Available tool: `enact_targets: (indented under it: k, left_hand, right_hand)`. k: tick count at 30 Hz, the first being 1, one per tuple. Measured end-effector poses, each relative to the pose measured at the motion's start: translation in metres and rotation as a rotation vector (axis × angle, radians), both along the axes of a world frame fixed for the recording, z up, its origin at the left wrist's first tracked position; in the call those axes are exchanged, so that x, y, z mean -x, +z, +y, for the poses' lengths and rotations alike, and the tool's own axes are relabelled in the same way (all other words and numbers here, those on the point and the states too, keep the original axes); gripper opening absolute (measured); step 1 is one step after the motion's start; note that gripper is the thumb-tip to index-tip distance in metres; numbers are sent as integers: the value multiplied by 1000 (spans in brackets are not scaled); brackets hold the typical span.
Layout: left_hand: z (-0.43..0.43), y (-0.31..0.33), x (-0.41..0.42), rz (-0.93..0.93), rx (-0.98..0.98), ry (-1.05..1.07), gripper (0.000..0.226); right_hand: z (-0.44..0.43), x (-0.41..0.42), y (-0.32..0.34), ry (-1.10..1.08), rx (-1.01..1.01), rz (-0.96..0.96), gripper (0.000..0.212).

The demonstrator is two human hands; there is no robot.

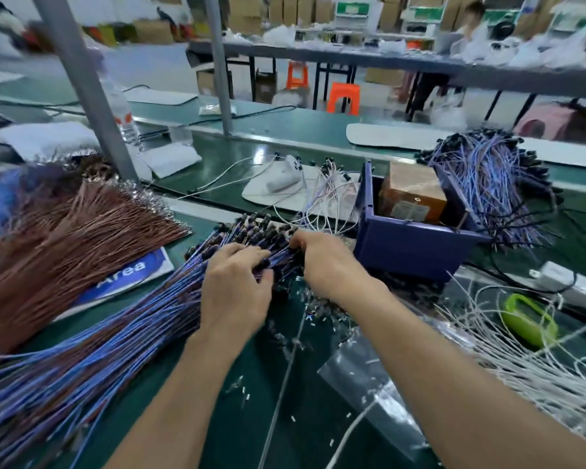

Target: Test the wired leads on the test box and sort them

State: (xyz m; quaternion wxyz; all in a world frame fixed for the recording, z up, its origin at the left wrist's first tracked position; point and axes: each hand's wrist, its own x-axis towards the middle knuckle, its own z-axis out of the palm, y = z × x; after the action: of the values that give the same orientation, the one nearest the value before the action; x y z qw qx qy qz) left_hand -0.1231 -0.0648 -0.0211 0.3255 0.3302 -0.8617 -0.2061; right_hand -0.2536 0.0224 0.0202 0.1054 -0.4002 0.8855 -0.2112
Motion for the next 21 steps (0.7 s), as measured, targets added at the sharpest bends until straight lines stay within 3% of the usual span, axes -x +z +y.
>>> enact_targets:
  k: [4,9,13,18,21]
  left_hand:
    - [-7,-8,4,-76,39,-51,28]
    - [-7,-13,2,-78,54,-62,29]
    - [-4,-11,3,-55,76,-37,26]
    - [-4,-11,4,-44,57,-18,25]
    - [0,-9,4,-33,75,-26,25]
  right_hand:
    - [-7,0,-2,12,23,89,33]
    - [1,-8,7,14,18,150,27]
    - [19,-6,28,-71,19,78,25]
    - [69,-4,55,-239,262,49,25]
    - [96,-6,60,-308,494,-170,24]
